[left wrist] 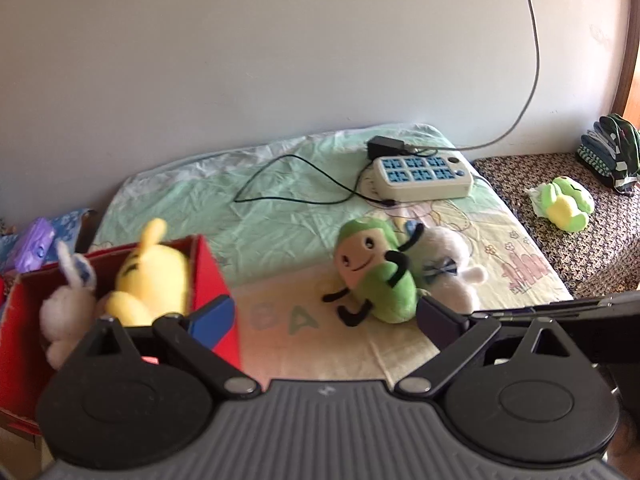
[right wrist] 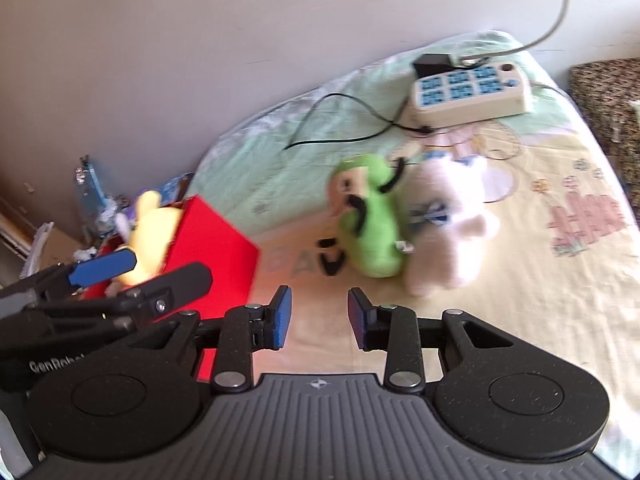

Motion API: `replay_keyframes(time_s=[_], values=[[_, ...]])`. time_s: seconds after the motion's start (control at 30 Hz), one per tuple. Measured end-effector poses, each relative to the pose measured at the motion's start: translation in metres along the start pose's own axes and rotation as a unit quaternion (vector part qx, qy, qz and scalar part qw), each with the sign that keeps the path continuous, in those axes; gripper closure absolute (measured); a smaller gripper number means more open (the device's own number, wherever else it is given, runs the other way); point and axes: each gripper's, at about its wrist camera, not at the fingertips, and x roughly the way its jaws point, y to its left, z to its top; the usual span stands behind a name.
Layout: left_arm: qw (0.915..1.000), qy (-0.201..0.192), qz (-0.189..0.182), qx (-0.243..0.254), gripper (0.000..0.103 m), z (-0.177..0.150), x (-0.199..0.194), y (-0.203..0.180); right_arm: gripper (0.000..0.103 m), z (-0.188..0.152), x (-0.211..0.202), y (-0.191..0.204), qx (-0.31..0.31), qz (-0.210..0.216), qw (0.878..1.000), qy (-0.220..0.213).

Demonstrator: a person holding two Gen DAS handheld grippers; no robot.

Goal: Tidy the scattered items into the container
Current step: 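Withdraw the right gripper from the box toward the green pickle plush, then lower the right gripper onto the green pickle plush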

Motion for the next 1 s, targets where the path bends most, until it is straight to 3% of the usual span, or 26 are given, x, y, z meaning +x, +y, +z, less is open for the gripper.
replay_keyframes(time_s=[0.43, 0.67, 1.0], values=[[0.9993, 0.027, 0.027, 0.006, 0.006, -0.007, 0.033, -0.017, 0.068, 0.028, 0.017, -0.028, 0.0, -0.002, 1.0, 0.006], [0.9985, 0.043, 0.024, 0.024, 0.006, -0.014, 0.049, -0.033, 0.068, 0.037, 0.023, -0.035, 0.008, 0.003, 1.0, 0.006], [0.9983, 0.056, 0.009, 0.012, 0.006, -0.017, 0.07, -0.038, 0.068, 0.042, 0.02, -0.048, 0.021, -0.009, 1.0, -0.007]])
